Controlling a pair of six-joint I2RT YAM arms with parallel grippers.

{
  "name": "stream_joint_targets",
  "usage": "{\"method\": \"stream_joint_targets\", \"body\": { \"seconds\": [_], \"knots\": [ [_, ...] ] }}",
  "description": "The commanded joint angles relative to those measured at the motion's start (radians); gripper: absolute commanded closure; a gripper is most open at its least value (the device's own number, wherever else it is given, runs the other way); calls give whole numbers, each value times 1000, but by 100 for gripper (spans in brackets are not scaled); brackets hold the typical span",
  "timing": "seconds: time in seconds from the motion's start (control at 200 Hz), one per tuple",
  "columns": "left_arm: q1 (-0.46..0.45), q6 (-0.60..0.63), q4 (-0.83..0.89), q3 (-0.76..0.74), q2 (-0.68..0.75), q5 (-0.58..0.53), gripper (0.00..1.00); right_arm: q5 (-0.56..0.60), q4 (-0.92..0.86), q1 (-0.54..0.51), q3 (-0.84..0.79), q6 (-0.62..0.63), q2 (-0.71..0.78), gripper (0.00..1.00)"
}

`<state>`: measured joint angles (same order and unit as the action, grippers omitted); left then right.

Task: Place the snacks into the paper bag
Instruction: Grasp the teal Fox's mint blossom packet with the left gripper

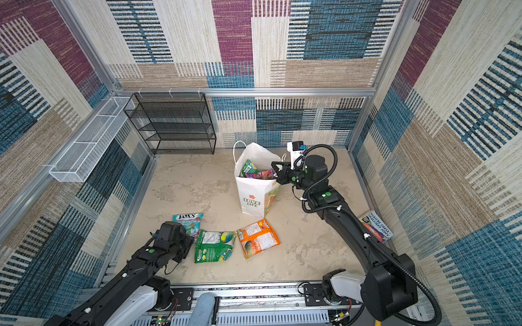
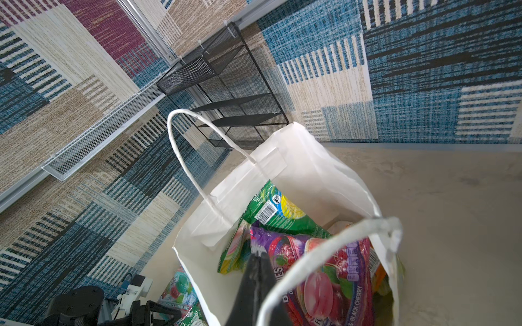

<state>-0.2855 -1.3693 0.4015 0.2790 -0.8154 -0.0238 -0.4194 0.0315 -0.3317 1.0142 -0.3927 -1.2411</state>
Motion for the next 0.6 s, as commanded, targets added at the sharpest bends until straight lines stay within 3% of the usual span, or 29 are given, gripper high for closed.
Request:
{"method": "stream_joint_targets", "body": {
  "seconds": [0.0,0.28,0.496,0.596],
  "knots": [
    [0,-14,87,-10,9,-1,70,1,23,0,-1,-6,4,100],
    [7,2,106,24,41,-11,86,1,24,-1,-2,-6,0,100],
    [8,85,171,107,116,2,99,-1,24,-1,-2,-7,-2,100],
    [8,133,227,163,153,-7,100,-15,24,0,1,-9,-7,100]
  ]
}}
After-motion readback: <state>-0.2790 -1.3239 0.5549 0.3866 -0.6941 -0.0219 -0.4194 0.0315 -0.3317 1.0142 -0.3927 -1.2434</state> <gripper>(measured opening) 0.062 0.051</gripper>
